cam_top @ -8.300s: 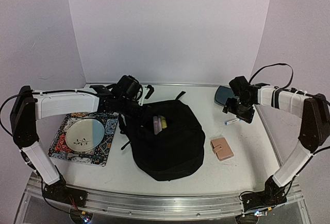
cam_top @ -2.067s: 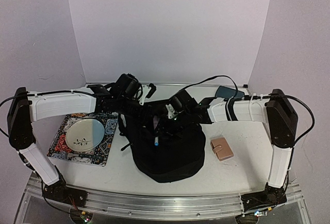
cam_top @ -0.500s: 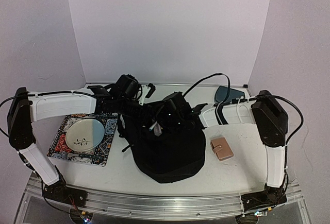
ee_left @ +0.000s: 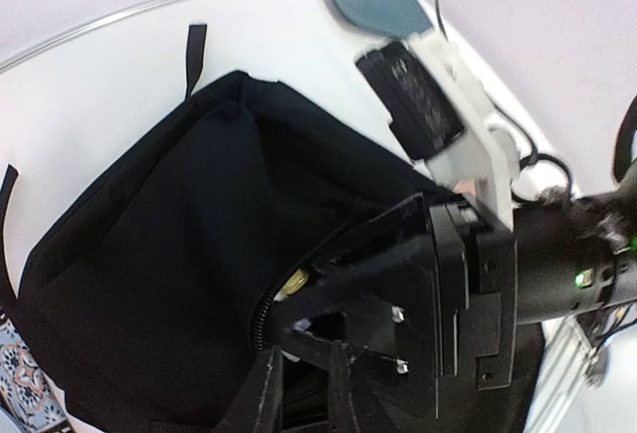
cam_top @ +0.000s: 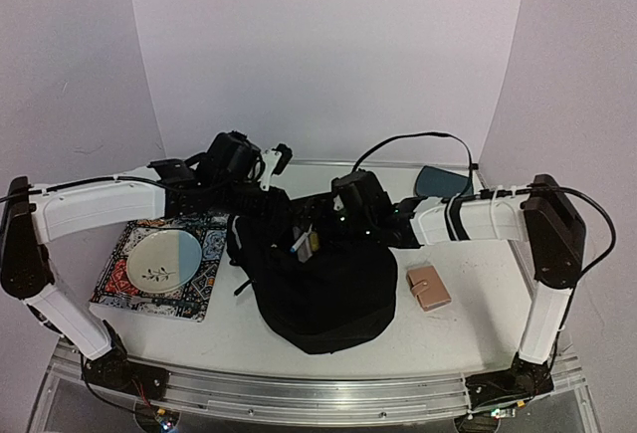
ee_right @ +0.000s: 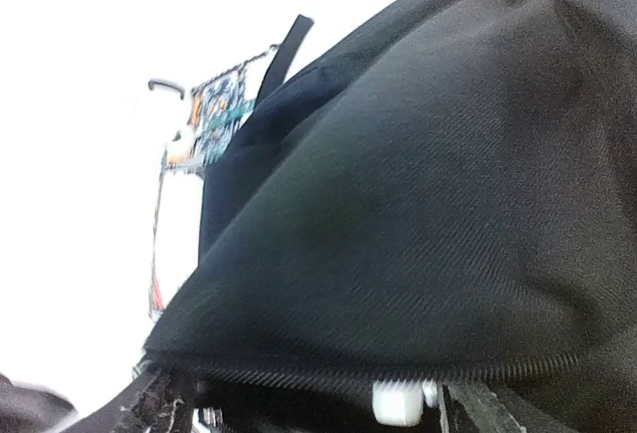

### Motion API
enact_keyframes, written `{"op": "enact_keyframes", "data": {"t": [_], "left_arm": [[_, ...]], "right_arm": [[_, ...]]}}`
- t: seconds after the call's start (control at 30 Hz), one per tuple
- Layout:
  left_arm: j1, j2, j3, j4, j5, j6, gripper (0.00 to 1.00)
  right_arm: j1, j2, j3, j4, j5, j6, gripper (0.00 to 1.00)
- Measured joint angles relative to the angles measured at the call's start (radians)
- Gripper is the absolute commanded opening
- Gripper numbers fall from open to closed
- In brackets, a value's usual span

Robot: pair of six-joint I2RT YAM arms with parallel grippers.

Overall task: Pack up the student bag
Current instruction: Place the pen in the lower front pocket of the bag, then hold the lower front pocket of the student bag.

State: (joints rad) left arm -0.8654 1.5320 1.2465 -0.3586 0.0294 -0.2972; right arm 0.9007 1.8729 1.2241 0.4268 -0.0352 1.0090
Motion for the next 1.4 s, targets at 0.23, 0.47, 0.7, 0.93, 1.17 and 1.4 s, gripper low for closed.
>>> {"op": "enact_keyframes", "data": {"t": [0.23, 0.47, 0.7, 0.93, 1.17, 1.4], "left_arm": [[-0.005, -0.15, -0.089, 0.027, -0.073, -0.103, 0.37], [0.003, -0.322, -0.327, 0.078, -0.169, -0.264, 0.46], [0.029, -0.36, -0.524, 0.161, -0.177, -0.371, 0.47], [0.045, -0.334, -0.543, 0.266, -0.141, -0.431, 0.47], [0.082, -0.319, -0.603, 0.359, -0.109, -0.496, 0.47], [0.14, -0.283, -0.626, 0.416, -0.035, -0.537, 0.46]], "right_arm": [[-0.004, -0.107, -0.112, -0.026, -0.068, -0.203, 0.97], [-0.004, -0.218, -0.14, -0.058, -0.115, -0.419, 0.93], [0.0, -0.211, 0.017, -0.165, -0.122, -0.553, 0.8], [0.01, -0.022, 0.308, -0.246, -0.106, -0.616, 0.64], [0.012, 0.175, 0.424, -0.349, -0.094, -0.635, 0.49], [0.017, 0.199, 0.337, -0.386, -0.094, -0.622, 0.46]]}}
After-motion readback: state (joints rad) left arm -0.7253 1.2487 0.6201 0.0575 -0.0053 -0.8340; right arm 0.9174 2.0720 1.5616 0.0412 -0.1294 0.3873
